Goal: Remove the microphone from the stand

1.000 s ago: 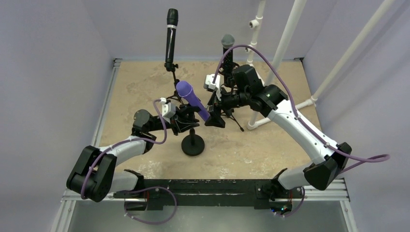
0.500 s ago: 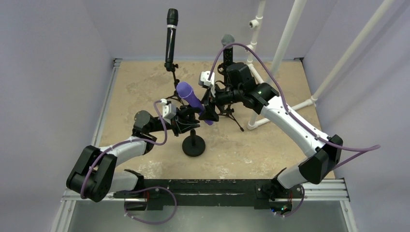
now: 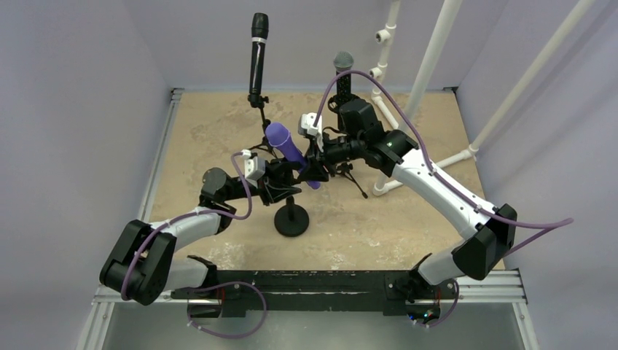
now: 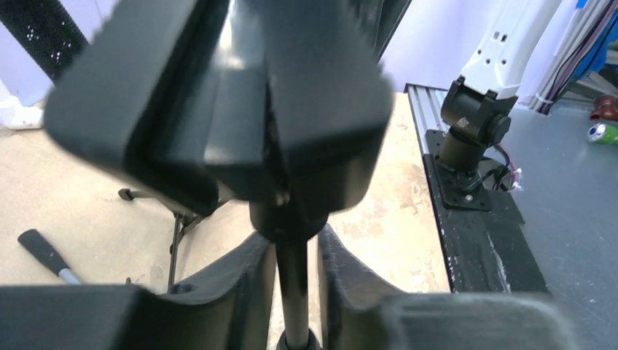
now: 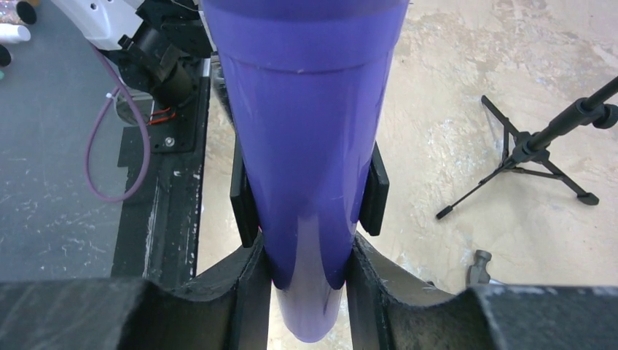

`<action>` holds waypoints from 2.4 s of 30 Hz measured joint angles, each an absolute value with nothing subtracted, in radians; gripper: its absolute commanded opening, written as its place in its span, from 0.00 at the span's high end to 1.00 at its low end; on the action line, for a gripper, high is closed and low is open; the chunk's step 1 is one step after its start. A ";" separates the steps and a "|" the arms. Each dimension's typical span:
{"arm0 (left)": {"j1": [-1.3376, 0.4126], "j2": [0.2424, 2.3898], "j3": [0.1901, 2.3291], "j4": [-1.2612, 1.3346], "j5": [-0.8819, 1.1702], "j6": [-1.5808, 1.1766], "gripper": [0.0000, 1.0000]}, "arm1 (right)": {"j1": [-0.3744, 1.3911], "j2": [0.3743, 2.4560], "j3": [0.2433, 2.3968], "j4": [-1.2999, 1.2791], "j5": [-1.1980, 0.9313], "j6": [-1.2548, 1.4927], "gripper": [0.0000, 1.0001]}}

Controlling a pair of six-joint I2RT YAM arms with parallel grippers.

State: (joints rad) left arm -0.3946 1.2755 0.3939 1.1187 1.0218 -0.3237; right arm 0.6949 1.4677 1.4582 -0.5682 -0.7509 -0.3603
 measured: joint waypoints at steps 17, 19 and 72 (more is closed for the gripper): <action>-0.231 1.045 0.410 1.026 1.114 -0.346 0.00 | 0.711 1.443 1.449 -0.581 -0.697 -0.375 1.00; -0.192 1.026 0.460 0.950 1.141 -0.362 0.00 | 0.712 1.443 1.449 -0.582 -0.696 -0.376 1.00; -0.252 1.016 0.918 -0.150 1.136 0.115 1.00 | 0.720 1.406 1.449 -0.641 -0.602 -0.406 1.00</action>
